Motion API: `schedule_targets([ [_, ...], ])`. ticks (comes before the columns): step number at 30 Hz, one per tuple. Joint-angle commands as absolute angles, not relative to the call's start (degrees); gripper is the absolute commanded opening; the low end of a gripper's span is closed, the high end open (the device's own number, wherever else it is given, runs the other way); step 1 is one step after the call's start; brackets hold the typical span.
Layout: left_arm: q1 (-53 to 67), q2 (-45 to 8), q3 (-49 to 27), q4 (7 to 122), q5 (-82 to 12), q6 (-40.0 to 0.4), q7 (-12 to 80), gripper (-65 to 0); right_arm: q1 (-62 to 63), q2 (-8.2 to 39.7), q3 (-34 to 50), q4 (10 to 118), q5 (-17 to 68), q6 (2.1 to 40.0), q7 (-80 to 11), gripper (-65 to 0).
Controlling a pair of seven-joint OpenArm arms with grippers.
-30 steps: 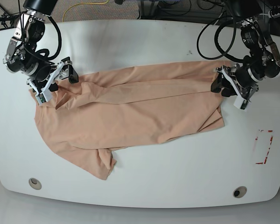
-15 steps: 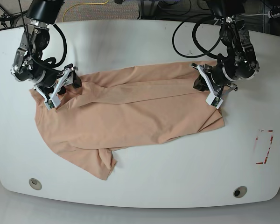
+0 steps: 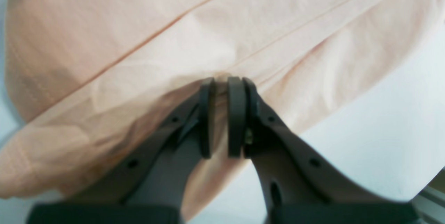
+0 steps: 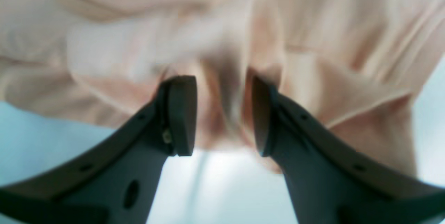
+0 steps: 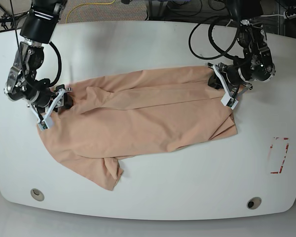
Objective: Fold the T-shirt properly
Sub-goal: 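Pull the held edge taut between both grippers, straightening the shirt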
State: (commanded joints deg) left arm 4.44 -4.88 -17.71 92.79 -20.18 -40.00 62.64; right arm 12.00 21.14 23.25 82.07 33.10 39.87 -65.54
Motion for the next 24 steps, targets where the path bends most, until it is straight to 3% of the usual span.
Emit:
schedule_targets([
  [8, 4.44, -6.02, -17.71, 92.79, -20.09, -40.0, 62.64, -60.3, 23.25, 22.29, 22.37, 65.71, 33.1, 39.87, -55.69, -40.9],
  [13, 4.44, -7.25, -17.71, 92.79, -20.09, -40.0, 62.64, -60.3, 28.44, 25.45, 15.16, 59.38, 32.92, 39.69, -50.24, -41.7],
  [17, 4.44, -7.52, -17.71, 92.97, -20.09, -40.0, 62.64, -60.3, 29.41, 26.77, 13.05, 59.3, 33.27, 39.6, -50.68, -41.7],
  [24, 4.18, -8.92, -17.71, 92.79, -20.18, -40.0, 62.64, -60.3, 24.13, 29.49, 13.76, 72.4, 38.46, 39.52, -62.46, -41.5],
])
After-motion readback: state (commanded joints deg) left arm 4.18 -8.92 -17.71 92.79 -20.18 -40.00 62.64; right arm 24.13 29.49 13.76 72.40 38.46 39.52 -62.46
